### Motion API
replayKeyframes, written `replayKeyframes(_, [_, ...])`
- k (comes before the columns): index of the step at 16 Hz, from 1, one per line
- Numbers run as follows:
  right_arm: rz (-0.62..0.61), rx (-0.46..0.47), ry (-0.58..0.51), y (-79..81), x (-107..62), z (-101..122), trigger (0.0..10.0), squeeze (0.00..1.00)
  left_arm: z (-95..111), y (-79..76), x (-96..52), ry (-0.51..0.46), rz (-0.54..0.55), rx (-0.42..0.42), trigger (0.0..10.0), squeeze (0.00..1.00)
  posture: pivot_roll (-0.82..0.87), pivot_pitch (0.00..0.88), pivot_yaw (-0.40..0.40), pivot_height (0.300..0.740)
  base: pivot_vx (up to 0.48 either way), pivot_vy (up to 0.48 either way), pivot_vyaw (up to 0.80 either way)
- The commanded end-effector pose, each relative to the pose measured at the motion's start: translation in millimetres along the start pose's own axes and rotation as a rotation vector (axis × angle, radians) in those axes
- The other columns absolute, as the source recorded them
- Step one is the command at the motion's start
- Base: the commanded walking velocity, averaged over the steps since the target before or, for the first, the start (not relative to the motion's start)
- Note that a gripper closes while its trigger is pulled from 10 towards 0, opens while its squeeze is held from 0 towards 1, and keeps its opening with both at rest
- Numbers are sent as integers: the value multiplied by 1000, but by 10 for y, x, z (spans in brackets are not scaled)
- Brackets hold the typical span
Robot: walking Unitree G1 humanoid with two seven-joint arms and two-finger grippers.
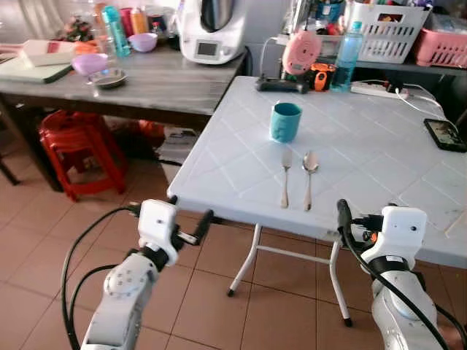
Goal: Setting the table
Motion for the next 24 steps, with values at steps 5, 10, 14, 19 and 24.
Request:
replayKeyframes(5, [-13, 0, 3, -36, -5, -3, 10000, 0, 14, -66, 22, 3, -26, -12, 10000, 0, -51, 9, 17, 740, 0, 202, 0])
replayKeyframes(10, [-13, -1, 7, -36, -15, -14, 10000, 0, 8, -70, 19, 6, -34, -12, 10000, 0, -54, 12, 20, 740, 0, 156, 0])
replayKeyframes(14, [-14, -3, 11, -38, -25, -23, 10000, 0, -30, -61, 15, 31, -14, -5, 10000, 0, -54, 14, 20, 740, 0, 139, 0])
replayKeyframes(19, [-14, 9, 15, -37, -24, -29, 10000, 0, -32, -78, 15, 29, -25, -14, 10000, 0, -54, 16, 19, 740, 0, 179, -402])
replayKeyframes(24, [-14, 10, 15, -35, -25, -29, 10000, 0, -32, -82, 15, 31, -25, -16, 10000, 0, -55, 17, 19, 740, 0, 335, -111])
Point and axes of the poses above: a point about 5 cm out from each wrist's last joint towards the gripper, its own x axis pointing out of the wrist towards the gripper, its own z axis along the axis of the wrist's last joint, y = z × x, the point moved 1 cm from there along x, pointing out of the wrist towards the gripper, and after that the axes turned 4 degrees about -x, right-handed, at the moved point
